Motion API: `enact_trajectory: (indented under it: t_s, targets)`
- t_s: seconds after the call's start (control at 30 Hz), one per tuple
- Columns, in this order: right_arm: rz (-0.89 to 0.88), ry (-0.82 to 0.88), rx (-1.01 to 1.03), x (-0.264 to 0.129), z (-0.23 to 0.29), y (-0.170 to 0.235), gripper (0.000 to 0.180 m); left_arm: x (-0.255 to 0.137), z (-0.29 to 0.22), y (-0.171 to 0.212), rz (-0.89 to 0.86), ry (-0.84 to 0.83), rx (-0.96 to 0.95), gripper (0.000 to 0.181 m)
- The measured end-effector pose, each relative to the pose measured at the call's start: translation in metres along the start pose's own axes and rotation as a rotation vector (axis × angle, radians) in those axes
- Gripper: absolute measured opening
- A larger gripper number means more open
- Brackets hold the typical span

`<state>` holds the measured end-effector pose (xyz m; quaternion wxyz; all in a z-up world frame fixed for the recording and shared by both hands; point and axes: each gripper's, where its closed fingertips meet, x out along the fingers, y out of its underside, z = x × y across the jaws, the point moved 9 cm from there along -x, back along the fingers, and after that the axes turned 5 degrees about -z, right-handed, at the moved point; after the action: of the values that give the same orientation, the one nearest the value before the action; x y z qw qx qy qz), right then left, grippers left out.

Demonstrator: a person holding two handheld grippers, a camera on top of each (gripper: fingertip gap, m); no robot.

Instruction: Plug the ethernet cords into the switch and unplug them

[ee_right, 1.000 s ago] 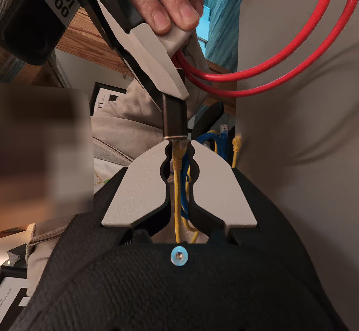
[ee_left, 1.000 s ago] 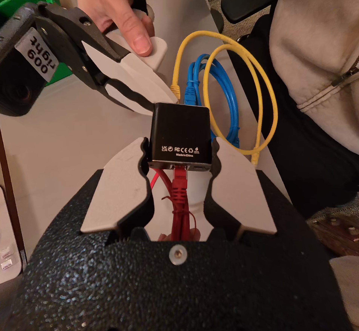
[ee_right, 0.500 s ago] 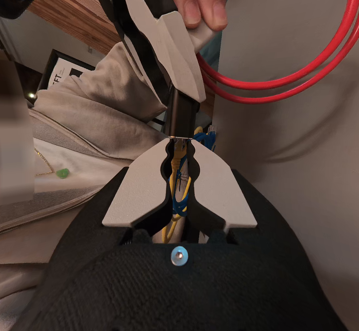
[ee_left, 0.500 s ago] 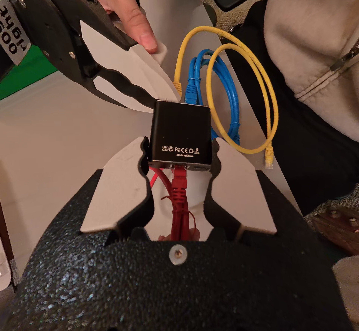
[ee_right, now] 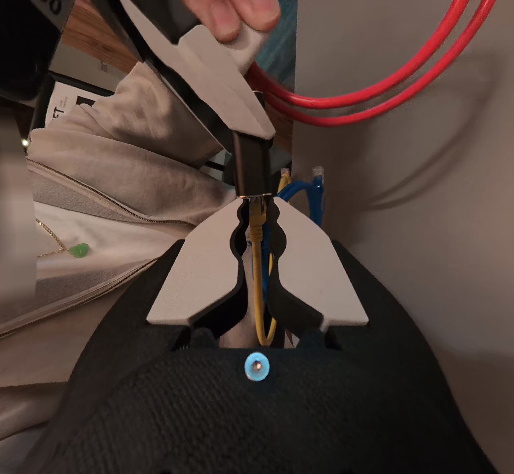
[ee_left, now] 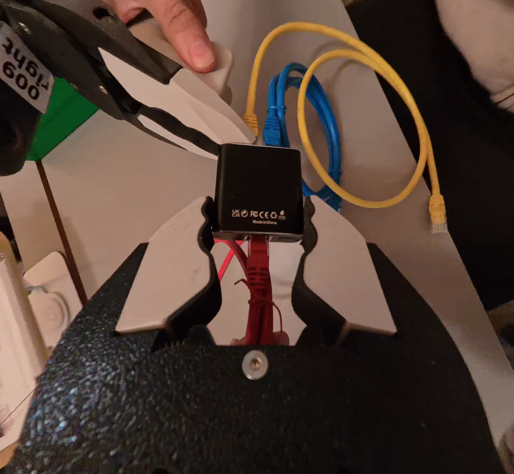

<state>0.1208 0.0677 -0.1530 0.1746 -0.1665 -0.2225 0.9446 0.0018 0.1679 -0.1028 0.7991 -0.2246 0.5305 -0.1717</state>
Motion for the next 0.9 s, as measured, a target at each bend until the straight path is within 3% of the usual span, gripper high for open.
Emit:
enact_trajectory:
  t_s: [0.43,0.9]
  targets:
    - [0.11,0.081,-0.065,-0.006,0.013,-0.005,0.014,0.003,-0.002,0.002,-0.101,-0.036,-0.031,0.062]
    - [0.251,0.224,-0.138,-0.027,0.044,-0.049,0.013,-0.02,0.013,-0.011,-0.067,-0.261,0.044,0.062]
